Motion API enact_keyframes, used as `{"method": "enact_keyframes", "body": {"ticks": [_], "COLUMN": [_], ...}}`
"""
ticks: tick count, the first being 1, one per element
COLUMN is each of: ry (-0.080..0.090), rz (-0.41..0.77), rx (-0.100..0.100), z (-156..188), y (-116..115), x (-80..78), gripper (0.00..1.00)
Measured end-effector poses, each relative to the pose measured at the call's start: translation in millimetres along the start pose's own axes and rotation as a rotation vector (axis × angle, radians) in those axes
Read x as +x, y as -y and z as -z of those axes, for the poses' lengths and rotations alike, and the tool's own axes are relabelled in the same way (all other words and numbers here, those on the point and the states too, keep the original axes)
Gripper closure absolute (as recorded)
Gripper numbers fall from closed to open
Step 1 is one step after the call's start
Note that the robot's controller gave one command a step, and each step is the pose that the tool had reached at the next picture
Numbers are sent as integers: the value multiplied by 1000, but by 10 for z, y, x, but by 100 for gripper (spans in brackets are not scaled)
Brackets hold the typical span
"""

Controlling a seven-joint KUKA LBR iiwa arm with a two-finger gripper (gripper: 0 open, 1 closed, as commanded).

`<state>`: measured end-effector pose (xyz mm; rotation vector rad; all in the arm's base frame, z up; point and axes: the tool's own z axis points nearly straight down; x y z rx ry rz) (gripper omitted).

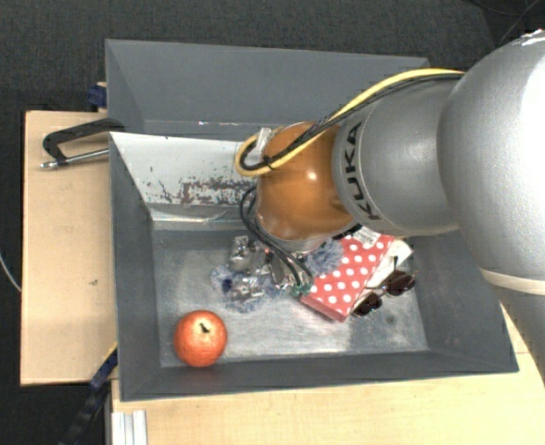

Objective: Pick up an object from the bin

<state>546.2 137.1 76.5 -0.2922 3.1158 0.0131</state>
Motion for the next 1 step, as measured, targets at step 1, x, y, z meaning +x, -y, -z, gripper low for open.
{"method": "enact_keyframes", "body": {"ticks": [1], "ry": [-7], "rz": [0], "rx": [6], "z": [1391], "y": [290], "x": [-64], "gripper": [100]}}
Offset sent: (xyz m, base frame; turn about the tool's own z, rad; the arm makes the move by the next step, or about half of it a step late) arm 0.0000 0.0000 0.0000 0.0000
